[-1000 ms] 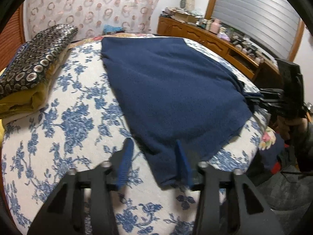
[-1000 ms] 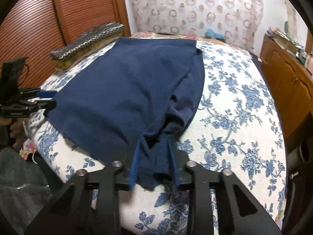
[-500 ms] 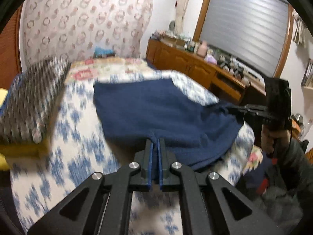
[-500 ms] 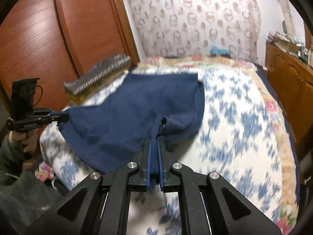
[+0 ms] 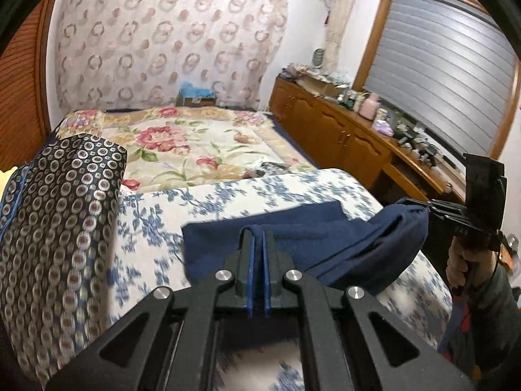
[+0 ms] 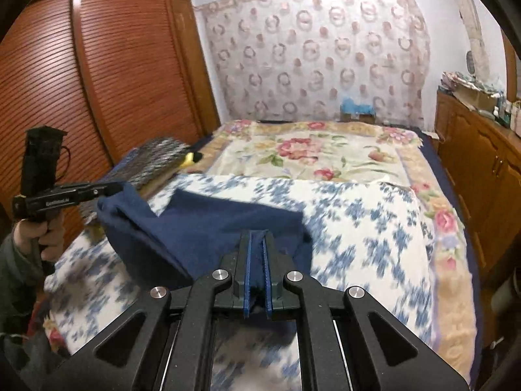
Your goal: Fold small clothes
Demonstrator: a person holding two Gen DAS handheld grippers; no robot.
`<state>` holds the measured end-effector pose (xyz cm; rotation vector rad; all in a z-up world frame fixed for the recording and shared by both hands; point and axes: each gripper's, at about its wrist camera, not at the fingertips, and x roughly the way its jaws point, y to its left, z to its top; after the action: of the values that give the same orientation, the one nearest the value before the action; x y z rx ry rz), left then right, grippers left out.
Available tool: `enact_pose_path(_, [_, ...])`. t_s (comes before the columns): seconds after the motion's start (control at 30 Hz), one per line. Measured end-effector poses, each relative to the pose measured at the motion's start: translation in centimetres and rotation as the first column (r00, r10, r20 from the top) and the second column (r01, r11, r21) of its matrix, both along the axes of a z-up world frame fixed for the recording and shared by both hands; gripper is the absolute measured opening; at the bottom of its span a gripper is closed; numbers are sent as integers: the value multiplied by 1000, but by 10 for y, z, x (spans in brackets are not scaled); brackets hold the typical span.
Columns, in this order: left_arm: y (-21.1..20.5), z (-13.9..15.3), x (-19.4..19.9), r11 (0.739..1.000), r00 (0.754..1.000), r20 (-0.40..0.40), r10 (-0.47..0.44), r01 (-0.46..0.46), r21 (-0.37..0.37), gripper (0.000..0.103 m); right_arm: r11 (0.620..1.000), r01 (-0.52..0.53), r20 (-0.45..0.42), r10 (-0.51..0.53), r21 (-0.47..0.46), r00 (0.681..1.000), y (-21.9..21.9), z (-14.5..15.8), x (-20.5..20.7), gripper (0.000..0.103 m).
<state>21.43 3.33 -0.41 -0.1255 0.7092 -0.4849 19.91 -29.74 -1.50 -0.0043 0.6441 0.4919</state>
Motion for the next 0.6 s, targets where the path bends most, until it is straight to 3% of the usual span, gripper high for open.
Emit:
enact_pose_path(0.23, [-4,-19,51,999,995,-98,31,-27,43,3,999,15,-91,-19,-46,996,4,-17,60,4])
enact_pose_path(0.37, [-2,-27,64,1000,989,-151,1,2,20,6,996,43,-130,-53,-83,990,2,-32,80,5])
enact_pose_path(0.43, [-1,-24,61,1000,990,-141,-2,5,17,22,991,83,-123,-96,-105,988,-2,-33,86,9])
enact_pose_path(0.47, [1,-22,58,1000,992,-126,6,-3,23,37,990,98,-117,-110,-103,987,-7,-31,87,10])
enact_pose_path(0.6, [4,-17,45,1000,994,-106,-10,11,13,46,987,132,-90,-140,-91,986,-20,-24,77,34])
